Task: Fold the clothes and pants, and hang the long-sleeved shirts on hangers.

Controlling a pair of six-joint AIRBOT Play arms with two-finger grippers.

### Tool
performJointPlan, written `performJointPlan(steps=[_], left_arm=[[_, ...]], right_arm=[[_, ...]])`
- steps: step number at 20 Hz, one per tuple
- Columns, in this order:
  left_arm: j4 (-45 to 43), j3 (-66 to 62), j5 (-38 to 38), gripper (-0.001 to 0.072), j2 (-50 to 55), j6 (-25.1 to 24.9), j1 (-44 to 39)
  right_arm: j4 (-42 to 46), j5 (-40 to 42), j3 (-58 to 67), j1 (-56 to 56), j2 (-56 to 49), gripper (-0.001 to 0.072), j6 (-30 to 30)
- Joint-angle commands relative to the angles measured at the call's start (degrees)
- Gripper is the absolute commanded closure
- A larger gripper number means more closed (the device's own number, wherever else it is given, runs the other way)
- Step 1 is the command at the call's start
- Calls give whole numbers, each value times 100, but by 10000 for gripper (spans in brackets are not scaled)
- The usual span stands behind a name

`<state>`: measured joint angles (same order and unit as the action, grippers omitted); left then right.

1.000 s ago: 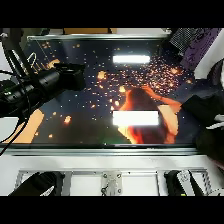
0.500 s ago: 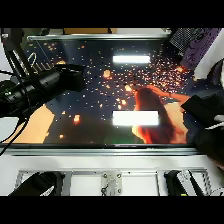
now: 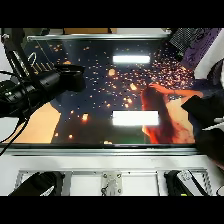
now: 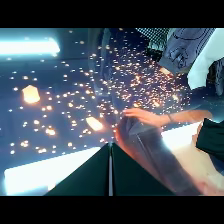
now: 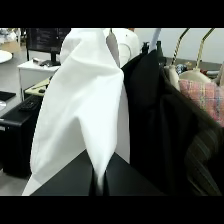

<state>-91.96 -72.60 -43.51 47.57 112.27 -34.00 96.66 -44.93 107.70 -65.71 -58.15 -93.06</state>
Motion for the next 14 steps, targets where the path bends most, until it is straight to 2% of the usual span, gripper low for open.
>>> performJointPlan(steps=[1,7,8,11,14], left_arm=[[0,2,-2,690,-2,-2,7],[2,0,-2,690,-2,0,7],[2,0,-2,690,-2,0,7],[0,0,-2,690,-2,-2,7],[-2,0,0,690,-2,-2,7]], right_arm=[[17,-299,-2,-2,-186,704,-2],[24,-695,0,-2,-273,704,-11],[92,-833,-2,-4,-249,704,-168],[756,-1226,-2,-2,-129,705,-1320],[1235,-1567,-2,-2,0,705,-1414]])
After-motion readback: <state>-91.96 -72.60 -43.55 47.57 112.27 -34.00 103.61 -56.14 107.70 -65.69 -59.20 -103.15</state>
